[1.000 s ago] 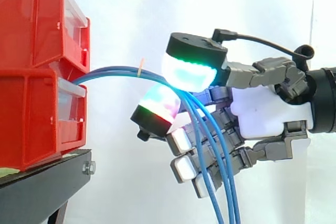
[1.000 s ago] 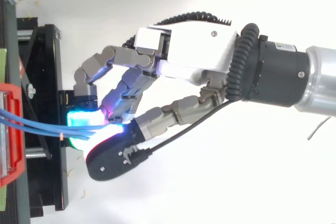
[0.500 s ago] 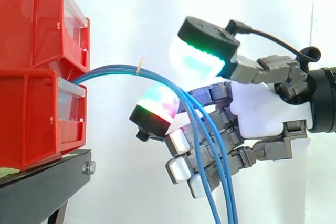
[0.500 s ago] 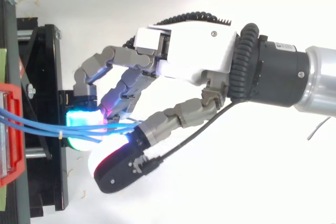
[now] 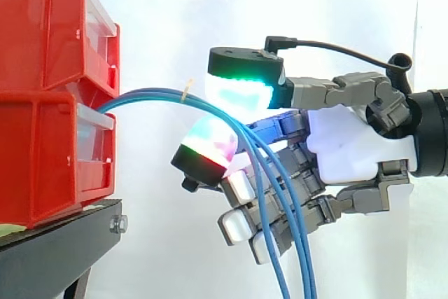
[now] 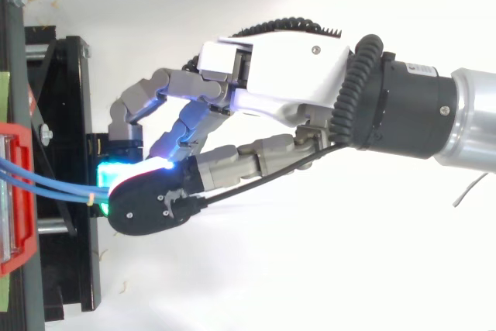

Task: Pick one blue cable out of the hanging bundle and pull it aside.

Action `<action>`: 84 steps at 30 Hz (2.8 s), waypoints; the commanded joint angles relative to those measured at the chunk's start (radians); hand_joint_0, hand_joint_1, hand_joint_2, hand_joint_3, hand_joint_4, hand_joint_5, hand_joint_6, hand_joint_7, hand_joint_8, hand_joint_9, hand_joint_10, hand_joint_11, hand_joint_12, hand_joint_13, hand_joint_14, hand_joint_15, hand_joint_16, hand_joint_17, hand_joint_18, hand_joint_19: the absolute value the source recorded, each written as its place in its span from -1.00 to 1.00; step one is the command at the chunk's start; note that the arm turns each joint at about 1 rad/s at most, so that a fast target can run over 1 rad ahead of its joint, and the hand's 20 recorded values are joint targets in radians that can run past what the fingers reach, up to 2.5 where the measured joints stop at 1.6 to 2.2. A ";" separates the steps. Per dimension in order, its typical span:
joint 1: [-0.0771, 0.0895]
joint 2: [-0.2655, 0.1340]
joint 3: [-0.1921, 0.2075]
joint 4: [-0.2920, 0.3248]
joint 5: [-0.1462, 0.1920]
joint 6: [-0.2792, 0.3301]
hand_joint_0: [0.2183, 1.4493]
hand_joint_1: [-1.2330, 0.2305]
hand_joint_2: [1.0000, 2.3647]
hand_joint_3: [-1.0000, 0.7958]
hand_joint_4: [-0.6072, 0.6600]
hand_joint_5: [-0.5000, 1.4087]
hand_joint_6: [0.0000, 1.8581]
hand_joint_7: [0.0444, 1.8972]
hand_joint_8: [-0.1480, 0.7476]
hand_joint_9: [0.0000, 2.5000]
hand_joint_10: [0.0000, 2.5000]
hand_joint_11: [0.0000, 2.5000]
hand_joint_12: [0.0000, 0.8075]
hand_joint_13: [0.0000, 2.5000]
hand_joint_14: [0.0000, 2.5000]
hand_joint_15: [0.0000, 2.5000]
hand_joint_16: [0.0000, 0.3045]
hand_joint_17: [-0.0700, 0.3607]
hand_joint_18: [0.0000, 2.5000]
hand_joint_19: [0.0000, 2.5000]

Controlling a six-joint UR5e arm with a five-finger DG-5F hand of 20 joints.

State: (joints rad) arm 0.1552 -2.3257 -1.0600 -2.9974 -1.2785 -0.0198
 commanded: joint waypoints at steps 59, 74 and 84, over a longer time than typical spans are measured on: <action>0.003 -0.001 -0.002 -0.003 0.001 0.001 -0.36 -0.44 -0.98 -0.20 -0.09 -0.62 -0.04 0.15 -0.03 -0.24 -0.98 -0.42 -0.06 -0.33 -0.98 -0.54 -0.70 -0.19 -0.38 -0.51; 0.000 -0.001 -0.002 -0.003 0.001 0.003 -0.02 -0.60 -1.00 -0.44 -0.63 -0.64 0.01 0.32 -0.13 -0.29 -0.98 -0.43 -0.13 -0.34 -0.98 -0.56 -0.72 -0.23 -0.38 -0.58; -0.002 -0.001 -0.002 -0.008 0.001 0.005 -0.48 -0.59 -1.00 -0.44 -0.34 -0.60 -0.02 0.06 -0.09 -0.22 -0.98 -0.42 -0.10 -0.29 -0.98 -0.54 -0.72 -0.23 -0.34 -0.56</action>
State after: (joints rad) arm 0.1546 -2.3267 -1.0618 -3.0028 -1.2778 -0.0155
